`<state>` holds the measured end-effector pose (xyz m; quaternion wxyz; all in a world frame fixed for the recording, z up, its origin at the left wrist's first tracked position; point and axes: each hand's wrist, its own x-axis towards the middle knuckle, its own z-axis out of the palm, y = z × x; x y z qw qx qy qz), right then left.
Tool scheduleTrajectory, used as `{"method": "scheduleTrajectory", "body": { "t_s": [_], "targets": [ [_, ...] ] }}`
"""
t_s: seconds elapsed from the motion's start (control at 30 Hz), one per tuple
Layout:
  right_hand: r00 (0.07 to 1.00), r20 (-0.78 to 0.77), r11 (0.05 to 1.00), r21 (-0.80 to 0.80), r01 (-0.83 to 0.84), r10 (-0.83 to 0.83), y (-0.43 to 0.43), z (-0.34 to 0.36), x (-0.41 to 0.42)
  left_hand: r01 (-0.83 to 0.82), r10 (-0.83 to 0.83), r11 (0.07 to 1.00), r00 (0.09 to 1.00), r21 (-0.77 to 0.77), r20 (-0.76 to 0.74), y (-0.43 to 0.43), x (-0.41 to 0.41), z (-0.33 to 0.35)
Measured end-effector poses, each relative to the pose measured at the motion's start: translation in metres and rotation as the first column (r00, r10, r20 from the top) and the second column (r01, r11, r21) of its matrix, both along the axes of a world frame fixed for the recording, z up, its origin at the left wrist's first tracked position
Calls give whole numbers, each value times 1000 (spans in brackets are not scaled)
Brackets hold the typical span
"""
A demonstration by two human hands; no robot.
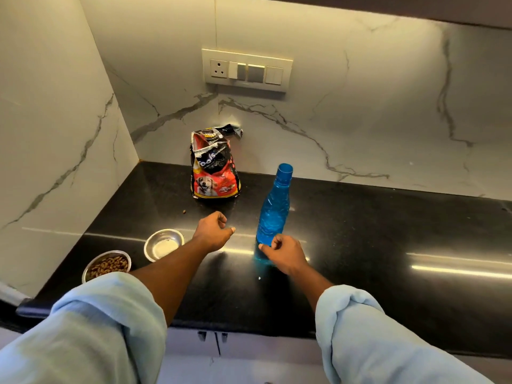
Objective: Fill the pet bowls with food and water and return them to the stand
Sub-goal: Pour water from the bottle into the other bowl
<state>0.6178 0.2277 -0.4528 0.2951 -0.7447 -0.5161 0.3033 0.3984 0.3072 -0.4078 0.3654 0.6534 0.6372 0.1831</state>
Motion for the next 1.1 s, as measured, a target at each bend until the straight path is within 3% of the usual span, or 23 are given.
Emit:
{"method": "scheduleTrajectory", "body": {
  "t_s": [0.13,0.27,0.6,0.7,0.77,0.9,1.1],
  "targets": [
    [980,27,972,136,190,-195,-10,13,14,38,-38,999,999,-8,-20,-7,12,-10],
    [959,-110,928,245,281,-261,1,40,17,33,-33,999,999,-21,-25,-17,21,-22],
    [991,-137,953,300,41,0,43,59,3,-57,57,998,998,-38,7,-14,10,-22],
    [998,-65,936,350,32,-10,53,59,-4,-116,117,993,993,-29,21,-15,-1,-26],
    [998,19,929,365,-64,62,60,61,-12,-160,160,987,987,-4,30,-17,-9,-28],
    [948,214,900,320,-297,237,73,66,-35,-246,244,969,969,31,33,-22,-31,-30],
    [799,363,807,177,-564,479,93,82,-80,-430,424,902,899,39,107,-31,-79,-32]
  ]
}}
